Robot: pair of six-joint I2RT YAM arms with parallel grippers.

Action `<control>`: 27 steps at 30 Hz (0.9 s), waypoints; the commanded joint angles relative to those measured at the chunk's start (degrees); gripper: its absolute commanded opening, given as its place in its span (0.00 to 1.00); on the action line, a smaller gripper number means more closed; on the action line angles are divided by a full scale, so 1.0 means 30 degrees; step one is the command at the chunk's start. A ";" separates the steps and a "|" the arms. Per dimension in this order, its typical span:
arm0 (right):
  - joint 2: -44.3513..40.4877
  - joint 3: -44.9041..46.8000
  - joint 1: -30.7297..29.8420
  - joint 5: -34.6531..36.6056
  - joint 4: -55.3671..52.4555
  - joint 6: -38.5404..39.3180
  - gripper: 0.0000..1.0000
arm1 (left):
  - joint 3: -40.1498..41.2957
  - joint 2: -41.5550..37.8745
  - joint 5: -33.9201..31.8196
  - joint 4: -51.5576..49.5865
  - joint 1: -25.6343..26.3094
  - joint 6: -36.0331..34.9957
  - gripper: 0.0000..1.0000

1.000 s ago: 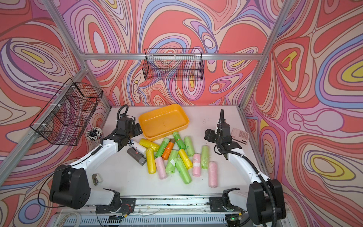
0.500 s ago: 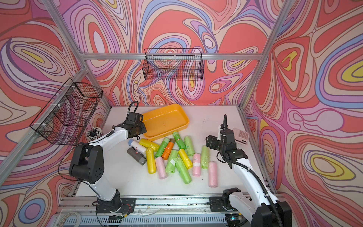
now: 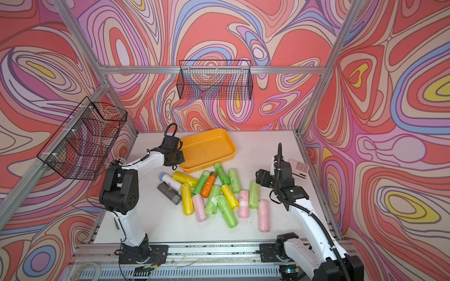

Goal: Put the roll of trash bags into the storage box
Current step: Adjust the storage box at the center of the board.

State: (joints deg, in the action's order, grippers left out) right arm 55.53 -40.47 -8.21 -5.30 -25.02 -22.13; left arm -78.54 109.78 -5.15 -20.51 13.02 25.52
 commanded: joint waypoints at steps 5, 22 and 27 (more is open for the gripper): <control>-0.0551 -0.0102 -0.0006 0.0335 -0.0593 0.0270 0.83 | -0.2195 0.1904 0.1452 -0.1210 0.0083 -0.1502 0.08; -0.0276 -0.0852 0.0011 0.1868 -0.2160 -0.0064 0.84 | -0.3034 0.0735 -0.0503 -0.1173 0.0979 -0.2141 0.60; 0.0336 -0.1811 -0.0013 0.2863 -0.4523 -0.0359 0.83 | -0.1198 -0.2930 -0.0317 0.0043 0.1190 -0.2017 0.96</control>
State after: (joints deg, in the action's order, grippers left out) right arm 55.96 -43.53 -8.21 0.21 -32.67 -22.13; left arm -83.90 109.12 -5.21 -23.29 16.19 19.33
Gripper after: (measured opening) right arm 0.829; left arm 0.859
